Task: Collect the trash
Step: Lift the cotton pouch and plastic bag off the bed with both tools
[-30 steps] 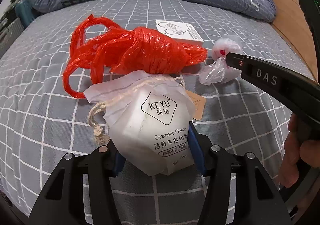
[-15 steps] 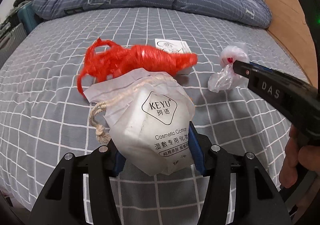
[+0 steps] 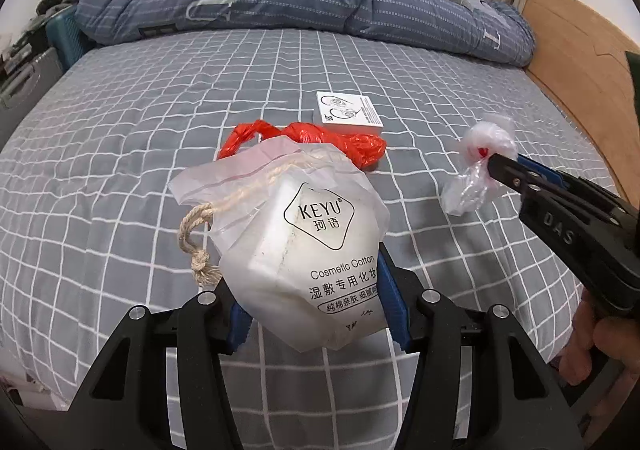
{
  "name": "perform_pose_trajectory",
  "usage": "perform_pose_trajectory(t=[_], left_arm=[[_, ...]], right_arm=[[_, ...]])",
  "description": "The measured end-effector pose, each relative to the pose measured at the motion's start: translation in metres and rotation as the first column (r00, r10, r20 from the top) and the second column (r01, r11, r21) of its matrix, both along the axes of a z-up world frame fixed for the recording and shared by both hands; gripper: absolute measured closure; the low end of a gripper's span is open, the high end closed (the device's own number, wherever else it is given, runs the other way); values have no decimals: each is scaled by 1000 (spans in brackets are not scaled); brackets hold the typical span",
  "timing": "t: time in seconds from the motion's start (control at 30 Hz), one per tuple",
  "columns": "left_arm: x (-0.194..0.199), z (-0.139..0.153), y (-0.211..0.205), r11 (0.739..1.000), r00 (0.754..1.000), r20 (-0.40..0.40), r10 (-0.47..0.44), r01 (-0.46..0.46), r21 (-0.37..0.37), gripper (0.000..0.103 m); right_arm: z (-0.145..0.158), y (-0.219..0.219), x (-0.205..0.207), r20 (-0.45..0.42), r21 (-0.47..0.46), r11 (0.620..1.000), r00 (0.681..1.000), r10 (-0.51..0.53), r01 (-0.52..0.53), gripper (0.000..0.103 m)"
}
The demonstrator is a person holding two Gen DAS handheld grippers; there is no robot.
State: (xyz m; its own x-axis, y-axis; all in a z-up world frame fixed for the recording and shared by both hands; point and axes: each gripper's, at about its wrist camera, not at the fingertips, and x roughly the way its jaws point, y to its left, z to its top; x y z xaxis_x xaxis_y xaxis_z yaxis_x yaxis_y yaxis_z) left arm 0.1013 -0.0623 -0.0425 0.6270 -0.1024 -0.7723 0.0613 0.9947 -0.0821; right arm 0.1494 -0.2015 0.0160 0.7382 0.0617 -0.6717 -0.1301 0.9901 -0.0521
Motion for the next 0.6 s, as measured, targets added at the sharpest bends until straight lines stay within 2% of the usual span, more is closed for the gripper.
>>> perform_pose_trajectory(t=[0.3,0.6], left_arm=[[-29,8,4,1000,1000,16,10,-10,-8,50],[-58,19,2,1000,999,44,12,-13,21,50]], right_arm=[[16,-1,-39,35,-3,1000,999,3,-3,79],[21,-3,-77,49,-4,1000,999,5,-5,79]])
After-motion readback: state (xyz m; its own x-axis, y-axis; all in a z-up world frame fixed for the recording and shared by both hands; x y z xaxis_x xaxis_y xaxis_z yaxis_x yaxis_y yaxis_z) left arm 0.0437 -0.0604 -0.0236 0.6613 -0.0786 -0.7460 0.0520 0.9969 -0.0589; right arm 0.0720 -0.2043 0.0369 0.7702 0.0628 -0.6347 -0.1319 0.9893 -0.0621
